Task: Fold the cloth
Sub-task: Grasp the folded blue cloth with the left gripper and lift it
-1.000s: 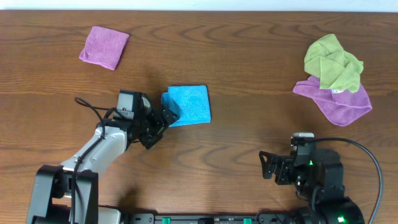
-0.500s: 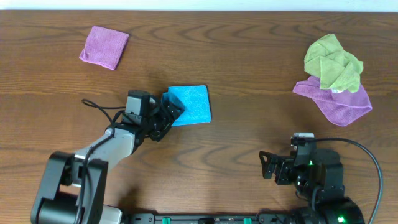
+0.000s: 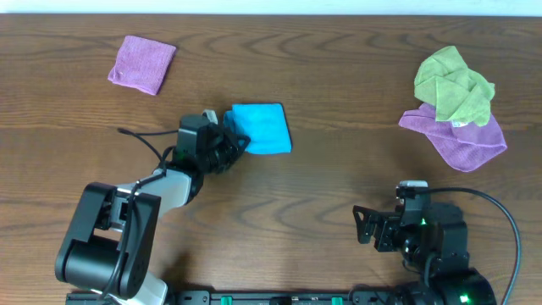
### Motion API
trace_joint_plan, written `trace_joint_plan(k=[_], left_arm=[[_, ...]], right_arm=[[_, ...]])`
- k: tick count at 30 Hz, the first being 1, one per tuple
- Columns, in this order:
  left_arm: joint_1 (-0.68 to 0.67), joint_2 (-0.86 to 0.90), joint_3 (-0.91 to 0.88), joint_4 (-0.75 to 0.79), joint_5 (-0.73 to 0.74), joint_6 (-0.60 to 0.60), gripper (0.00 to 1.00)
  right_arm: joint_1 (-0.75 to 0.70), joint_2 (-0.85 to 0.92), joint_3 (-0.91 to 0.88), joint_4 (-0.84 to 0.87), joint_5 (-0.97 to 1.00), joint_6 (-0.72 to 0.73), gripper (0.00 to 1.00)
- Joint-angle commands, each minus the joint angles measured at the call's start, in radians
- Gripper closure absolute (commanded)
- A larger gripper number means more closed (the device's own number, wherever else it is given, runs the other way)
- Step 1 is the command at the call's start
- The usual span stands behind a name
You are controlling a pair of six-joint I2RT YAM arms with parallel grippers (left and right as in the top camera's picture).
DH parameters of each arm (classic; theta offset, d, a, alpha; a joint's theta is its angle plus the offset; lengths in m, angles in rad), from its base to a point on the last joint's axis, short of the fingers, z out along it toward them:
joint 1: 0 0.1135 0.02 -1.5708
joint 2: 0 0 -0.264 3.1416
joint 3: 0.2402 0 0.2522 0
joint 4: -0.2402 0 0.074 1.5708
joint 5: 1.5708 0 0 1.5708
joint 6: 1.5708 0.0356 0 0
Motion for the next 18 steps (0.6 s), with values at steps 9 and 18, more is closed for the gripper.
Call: trace_joint_plan(k=[9, 18], left_arm=[[0.140, 0.005, 0.474, -0.251, -0.219, 0.045, 0.94], [0.261, 0.021, 0.658, -0.359, -0.429, 0.137, 0.94]], right_arm=[[-0.007, -0.003, -0.002, -0.001, -0.008, 0.017, 0.01], [-0.007, -0.003, -0.002, -0.001, -0.008, 0.017, 0.01]])
